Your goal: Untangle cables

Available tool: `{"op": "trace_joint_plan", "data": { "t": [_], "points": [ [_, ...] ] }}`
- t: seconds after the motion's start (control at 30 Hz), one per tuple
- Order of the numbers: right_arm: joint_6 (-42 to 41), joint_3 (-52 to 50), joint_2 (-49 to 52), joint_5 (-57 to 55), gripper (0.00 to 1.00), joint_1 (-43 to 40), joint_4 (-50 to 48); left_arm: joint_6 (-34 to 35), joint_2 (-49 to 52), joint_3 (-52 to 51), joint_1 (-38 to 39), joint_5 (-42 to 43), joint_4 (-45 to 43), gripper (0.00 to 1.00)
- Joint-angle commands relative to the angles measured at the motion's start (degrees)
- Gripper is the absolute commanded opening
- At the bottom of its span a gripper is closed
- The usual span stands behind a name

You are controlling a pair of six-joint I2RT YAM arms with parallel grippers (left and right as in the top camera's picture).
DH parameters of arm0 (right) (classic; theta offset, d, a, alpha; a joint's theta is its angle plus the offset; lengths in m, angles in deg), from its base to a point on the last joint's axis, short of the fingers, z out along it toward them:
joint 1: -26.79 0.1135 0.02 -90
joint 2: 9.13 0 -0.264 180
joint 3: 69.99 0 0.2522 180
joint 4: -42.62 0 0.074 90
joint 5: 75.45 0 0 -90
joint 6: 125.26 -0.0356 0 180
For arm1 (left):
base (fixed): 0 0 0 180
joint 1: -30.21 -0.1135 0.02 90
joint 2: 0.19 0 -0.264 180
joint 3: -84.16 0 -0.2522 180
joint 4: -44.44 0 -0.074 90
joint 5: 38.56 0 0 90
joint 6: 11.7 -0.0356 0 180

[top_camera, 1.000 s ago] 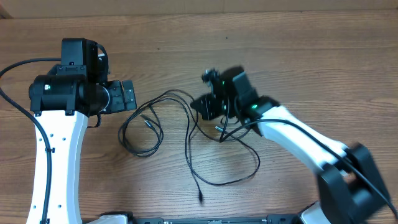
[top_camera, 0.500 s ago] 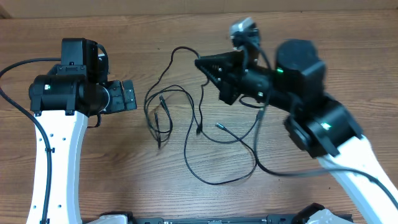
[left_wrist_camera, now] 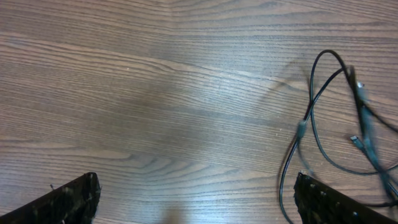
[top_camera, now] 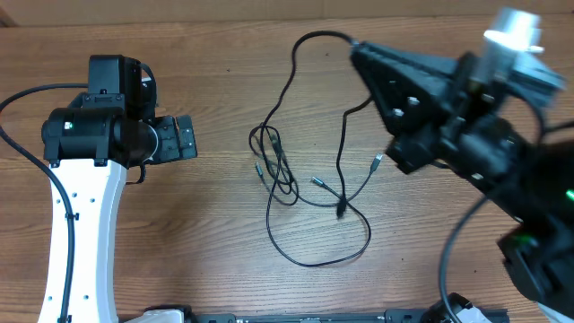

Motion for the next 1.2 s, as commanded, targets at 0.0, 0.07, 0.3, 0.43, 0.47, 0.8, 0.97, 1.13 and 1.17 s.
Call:
{"op": "trace_joint_plan", "data": {
  "t": [0.0,0.07,0.3,0.43,0.47,0.8,0.97,1.13,1.17],
  "points": [
    [-1.3,3.2,-1.1,-1.3,0.04,-0.1,-1.5,-1.1,-1.1,1.2,-0.2,0.6,0.0,1.0],
    [-1.4,4.0,-1.0,-1.3,0.04,-0.1,-2.6,-1.1,-1.1,1.2,-0.2,0.6,0.0,1.0],
    [-5.1,7.0,-1.1,-2.6,0.04,-0.1,-11.7,-1.1,-1.1,1.2,-0.2,0.6,0.0,0.99],
    [-6.3,7.3,-1.0,-3.5,0.04,-0.1,-13.9,-1.1,-1.1,1.2,-0.2,0.6,0.0,1.0],
    [-6.3,7.2,-0.8,-3.9,0.04,-0.1,-12.3,-1.1,-1.1,1.2,-0.2,0.6,0.0,1.0],
    [-0.9,7.3,4.5,-6.2,0.04,-0.1,4.2,-1.1,-1.1,1.2,-0.2,0.6,0.0,1.0],
    [-6.0,8.7,2.9,-6.2,0.04,-0.1,-15.3,-1.1,-1.1,1.2,-0.2,0.6,0.0,1.0],
    [-5.7,12.7,1.3,-10.3,0.04,-0.1,-22.3,-1.1,-1.1,1.2,-0.2,0.6,0.0,1.0],
    [-4.4,13.2,1.3,-12.0,0.04,-0.1,-21.8,-1.1,-1.1,1.2,-0.2,0.6,0.0,1.0]
  ]
}}
